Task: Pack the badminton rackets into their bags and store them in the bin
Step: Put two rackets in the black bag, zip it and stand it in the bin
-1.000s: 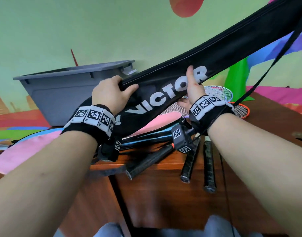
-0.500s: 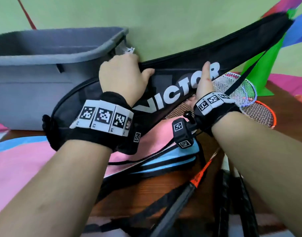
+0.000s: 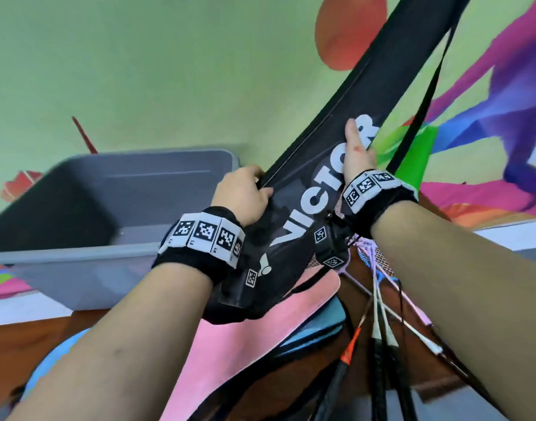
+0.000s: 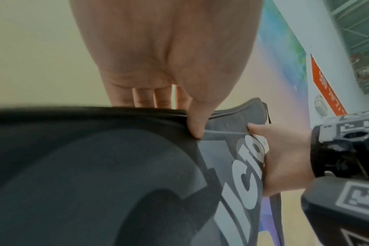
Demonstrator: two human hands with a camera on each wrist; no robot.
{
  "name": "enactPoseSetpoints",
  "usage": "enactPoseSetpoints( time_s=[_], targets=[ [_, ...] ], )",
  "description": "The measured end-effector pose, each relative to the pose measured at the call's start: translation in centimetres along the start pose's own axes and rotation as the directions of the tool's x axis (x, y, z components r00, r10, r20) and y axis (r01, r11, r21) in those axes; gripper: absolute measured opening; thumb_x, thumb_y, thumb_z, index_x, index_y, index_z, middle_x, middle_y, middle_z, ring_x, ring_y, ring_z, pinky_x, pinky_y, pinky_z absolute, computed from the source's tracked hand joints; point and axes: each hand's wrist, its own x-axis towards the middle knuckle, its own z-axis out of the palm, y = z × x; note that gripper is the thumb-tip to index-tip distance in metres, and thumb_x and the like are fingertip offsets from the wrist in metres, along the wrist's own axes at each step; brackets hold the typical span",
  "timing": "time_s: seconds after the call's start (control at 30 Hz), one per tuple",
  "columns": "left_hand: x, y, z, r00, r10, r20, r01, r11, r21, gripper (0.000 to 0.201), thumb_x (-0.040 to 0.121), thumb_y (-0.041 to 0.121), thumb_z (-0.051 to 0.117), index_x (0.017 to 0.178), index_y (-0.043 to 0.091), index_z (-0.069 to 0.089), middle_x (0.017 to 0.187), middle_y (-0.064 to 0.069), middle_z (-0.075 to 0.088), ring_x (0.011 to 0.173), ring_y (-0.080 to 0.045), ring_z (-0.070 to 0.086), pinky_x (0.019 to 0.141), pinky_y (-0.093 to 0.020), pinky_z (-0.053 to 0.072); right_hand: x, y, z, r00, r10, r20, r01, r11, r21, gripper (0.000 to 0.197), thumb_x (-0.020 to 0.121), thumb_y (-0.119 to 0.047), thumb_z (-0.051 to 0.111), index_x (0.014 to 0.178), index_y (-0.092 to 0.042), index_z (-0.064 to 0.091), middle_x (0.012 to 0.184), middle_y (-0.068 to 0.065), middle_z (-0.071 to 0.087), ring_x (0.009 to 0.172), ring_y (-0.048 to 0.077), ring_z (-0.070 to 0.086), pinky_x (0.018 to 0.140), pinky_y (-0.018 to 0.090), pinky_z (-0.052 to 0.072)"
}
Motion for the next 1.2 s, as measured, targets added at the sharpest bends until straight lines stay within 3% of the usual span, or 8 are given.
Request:
enactPoseSetpoints(
  time_s=[0.2,0.37,0.43,0.53,0.7,0.83,1.0,1.2],
  targets=[
    [-1.0,0.0,-10.2,0.996,0.039,0.080,-0.026,0.987,-0.160,0.028,0.086,0.036,0.064,0.098,0.012,0.054,0.096,-0.004,0.063,0.092,-0.026,0.060,0.077,-0.031,0.048,-8.4,-10.6,4.4,0.973,-0.228,0.022,0.229,0.973,-0.017,0.060,0.085,-0.052,0.058,0.134,-0.021,0.043,0.104,-0.010,0.050,0.102,0.011,0.051,0.083,0.013,0.028],
    [-1.6,-1.0,-17.4,0.995,0.029,0.094,0.010,0.918,-0.396,0.040,0.082,0.022,0.069,0.120,0.017,0.059,0.112,0.000,0.068,0.101,-0.022,0.065,0.093,-0.039,0.051,-13.4,-16.2,10.9,0.875,-0.436,0.211,0.463,0.880,-0.101,0.090,0.074,-0.065,0.061,0.145,-0.020,0.029,0.141,-0.003,0.047,0.130,0.015,0.044,0.112,0.031,0.031],
    [-1.5,-1.8,-19.1,0.997,-0.032,0.076,0.065,0.874,-0.482,0.031,0.083,0.020,0.068,0.114,0.018,0.064,0.106,-0.001,0.071,0.095,-0.023,0.068,0.090,-0.042,0.054,-14.4,-18.0,13.0,0.828,-0.477,0.294,0.528,0.841,-0.122,0.080,0.078,-0.060,0.061,0.142,-0.019,0.033,0.140,-0.002,0.047,0.128,0.015,0.046,0.111,0.032,0.033],
    [-1.3,-3.3,-20.9,0.988,-0.151,-0.001,0.120,0.787,-0.605,0.018,0.086,0.016,0.067,0.104,0.014,0.067,0.100,-0.004,0.072,0.088,-0.023,0.069,0.086,-0.042,0.056,-15.1,-20.0,15.7,0.727,-0.534,0.431,0.630,0.769,-0.110,0.042,0.081,-0.054,0.060,0.110,-0.023,0.057,0.102,-0.010,0.066,0.096,0.012,0.063,0.095,0.035,0.049],
    [0.3,-4.7,-23.0,0.914,-0.345,-0.211,0.114,0.720,-0.684,0.027,0.086,0.017,0.066,0.112,0.009,0.065,0.099,-0.004,0.071,0.087,-0.024,0.069,0.083,-0.040,0.056,-12.5,-19.2,17.3,0.676,-0.392,0.623,0.647,0.721,-0.249,0.066,0.088,-0.053,0.053,0.140,-0.013,0.042,0.143,0.005,0.047,0.129,0.020,0.046,0.107,0.027,0.034],
    [2.1,-6.2,-23.8,0.820,-0.484,-0.305,0.130,0.677,-0.725,0.034,0.084,0.019,0.067,0.116,0.006,0.064,0.108,-0.006,0.070,0.094,-0.028,0.068,0.089,-0.043,0.054,-8.9,-16.0,17.4,0.640,-0.250,0.726,0.617,0.731,-0.292,0.054,0.093,-0.042,0.053,0.137,-0.012,0.047,0.140,0.004,0.050,0.126,0.020,0.049,0.089,0.017,0.032],
    [4.4,-9.0,-23.5,0.705,-0.605,-0.371,0.146,0.636,-0.758,0.030,0.084,0.017,0.067,0.112,0.006,0.065,0.108,-0.009,0.070,0.096,-0.030,0.067,0.090,-0.044,0.054,-6.3,-11.7,21.0,0.571,-0.113,0.813,0.602,0.731,-0.321,0.063,0.090,-0.046,0.055,0.142,-0.014,0.041,0.145,0.002,0.045,0.132,0.018,0.044,0.108,0.026,0.030],
    [4.8,-14.8,-22.6,0.687,-0.666,-0.291,0.253,0.595,-0.763,0.029,0.085,0.015,0.066,0.114,0.007,0.064,0.107,-0.009,0.069,0.095,-0.030,0.067,0.089,-0.043,0.054,-7.4,-8.2,25.7,0.565,-0.025,0.825,0.618,0.674,-0.403,0.062,0.089,-0.048,0.055,0.140,-0.015,0.043,0.142,0.005,0.047,0.128,0.022,0.047,0.106,0.030,0.035]
  ],
)
